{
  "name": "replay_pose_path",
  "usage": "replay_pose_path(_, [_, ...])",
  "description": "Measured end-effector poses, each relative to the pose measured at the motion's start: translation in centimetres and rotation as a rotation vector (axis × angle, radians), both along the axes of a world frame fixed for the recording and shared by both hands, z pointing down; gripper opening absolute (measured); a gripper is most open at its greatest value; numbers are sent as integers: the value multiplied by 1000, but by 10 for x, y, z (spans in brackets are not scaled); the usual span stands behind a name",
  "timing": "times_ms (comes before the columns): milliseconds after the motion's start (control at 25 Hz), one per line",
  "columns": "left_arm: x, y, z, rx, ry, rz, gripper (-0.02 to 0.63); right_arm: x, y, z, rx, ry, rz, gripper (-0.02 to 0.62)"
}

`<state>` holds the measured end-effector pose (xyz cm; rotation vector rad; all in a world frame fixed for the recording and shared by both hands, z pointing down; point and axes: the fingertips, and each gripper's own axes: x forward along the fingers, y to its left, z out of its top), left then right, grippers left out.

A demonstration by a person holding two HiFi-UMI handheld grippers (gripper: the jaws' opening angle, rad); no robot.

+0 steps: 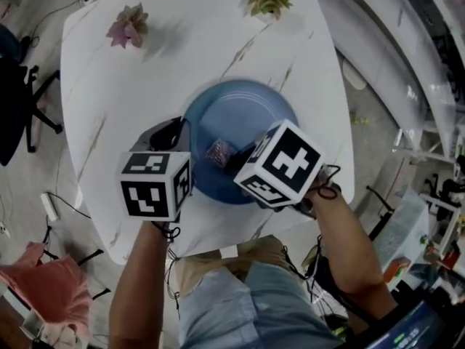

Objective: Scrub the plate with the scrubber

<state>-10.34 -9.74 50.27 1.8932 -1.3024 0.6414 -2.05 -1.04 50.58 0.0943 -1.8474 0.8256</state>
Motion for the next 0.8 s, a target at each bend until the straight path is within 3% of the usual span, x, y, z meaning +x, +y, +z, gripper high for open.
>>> replay_pose_path(440, [0,2,-1,-2,-11,6,20,67,-35,1,83,95,141,41])
replay_pose_path(800, [2,2,-1,-6,-7,0,20,61,-86,0,129,78,172,41])
